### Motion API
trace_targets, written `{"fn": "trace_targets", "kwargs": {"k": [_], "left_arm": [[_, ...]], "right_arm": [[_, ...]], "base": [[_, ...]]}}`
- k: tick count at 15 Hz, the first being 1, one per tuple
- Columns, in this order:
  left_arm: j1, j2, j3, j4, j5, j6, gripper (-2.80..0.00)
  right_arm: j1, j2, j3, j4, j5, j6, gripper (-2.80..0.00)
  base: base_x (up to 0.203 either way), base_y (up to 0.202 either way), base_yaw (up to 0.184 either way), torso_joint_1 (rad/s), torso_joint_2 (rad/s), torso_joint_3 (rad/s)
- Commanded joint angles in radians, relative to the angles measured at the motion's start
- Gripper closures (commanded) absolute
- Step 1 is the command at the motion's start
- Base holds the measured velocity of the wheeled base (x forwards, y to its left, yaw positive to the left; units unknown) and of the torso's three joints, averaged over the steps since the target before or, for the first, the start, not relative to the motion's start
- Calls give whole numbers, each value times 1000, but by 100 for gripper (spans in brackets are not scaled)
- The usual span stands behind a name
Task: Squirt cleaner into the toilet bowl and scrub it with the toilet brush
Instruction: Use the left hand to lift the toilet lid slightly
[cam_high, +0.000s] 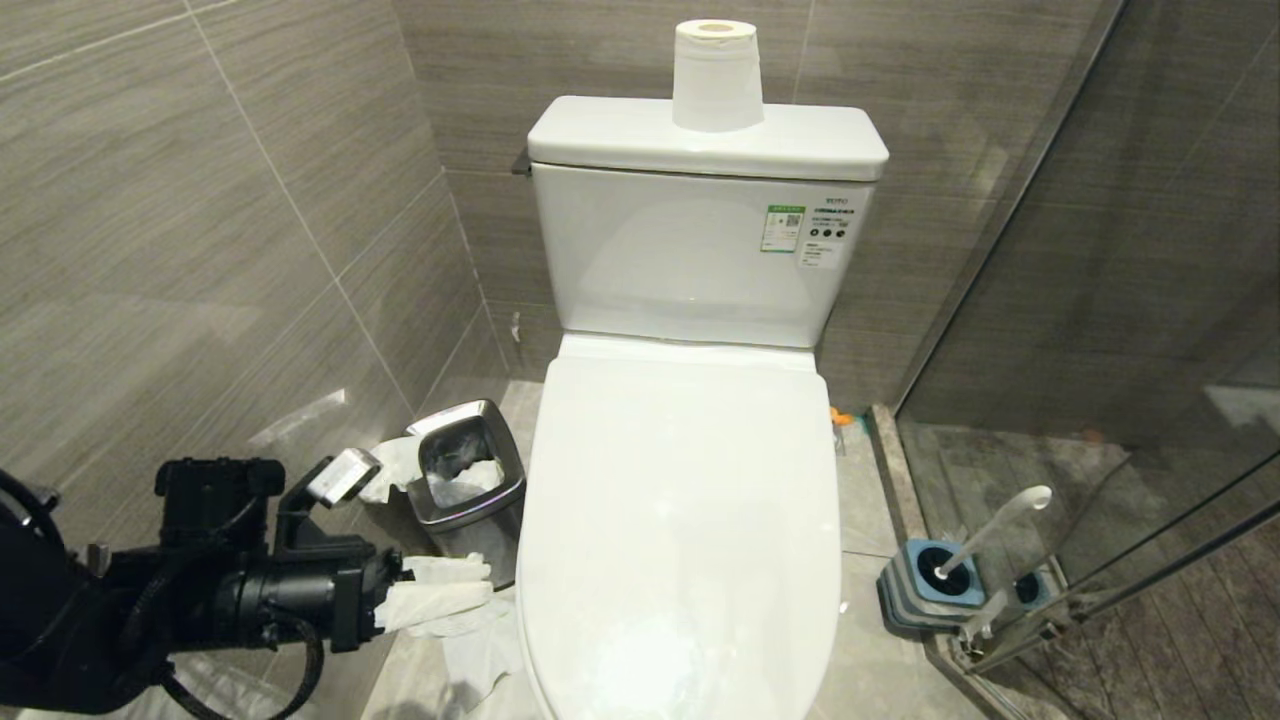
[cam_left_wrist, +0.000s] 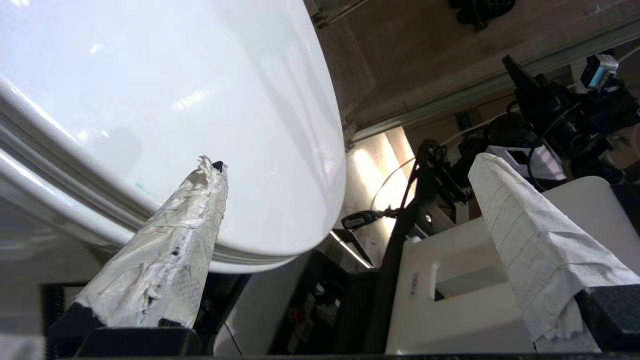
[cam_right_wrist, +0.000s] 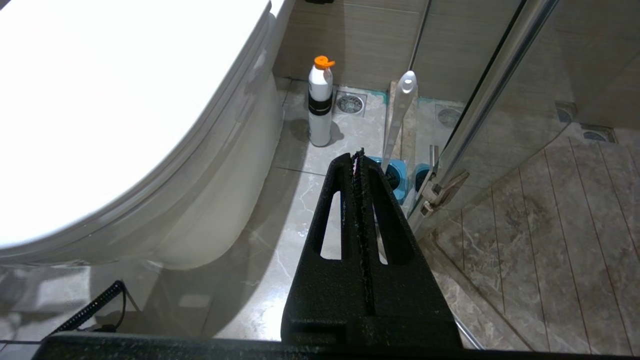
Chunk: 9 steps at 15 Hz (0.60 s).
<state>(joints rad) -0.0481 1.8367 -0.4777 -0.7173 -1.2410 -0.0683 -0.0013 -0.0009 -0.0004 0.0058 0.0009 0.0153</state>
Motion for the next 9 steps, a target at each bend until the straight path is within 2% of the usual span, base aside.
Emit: {"fn": "trace_targets", "kwargs": {"k": [1, 6, 9], "left_arm": [[13, -59, -5, -30, -2, -10, -280], [19, -99, 2, -42, 36, -5, -280], [8, -114, 3, -39, 97, -5, -280]], "right_arm": [[0, 1, -1, 0, 1, 0, 0], [0, 1, 0, 0, 1, 0, 0], [1, 1, -1, 0, 1, 0, 0]], "base": [[0, 0, 0, 0, 0, 0], [0, 0, 0, 0, 0, 0], [0, 0, 0, 0, 0, 0]]}}
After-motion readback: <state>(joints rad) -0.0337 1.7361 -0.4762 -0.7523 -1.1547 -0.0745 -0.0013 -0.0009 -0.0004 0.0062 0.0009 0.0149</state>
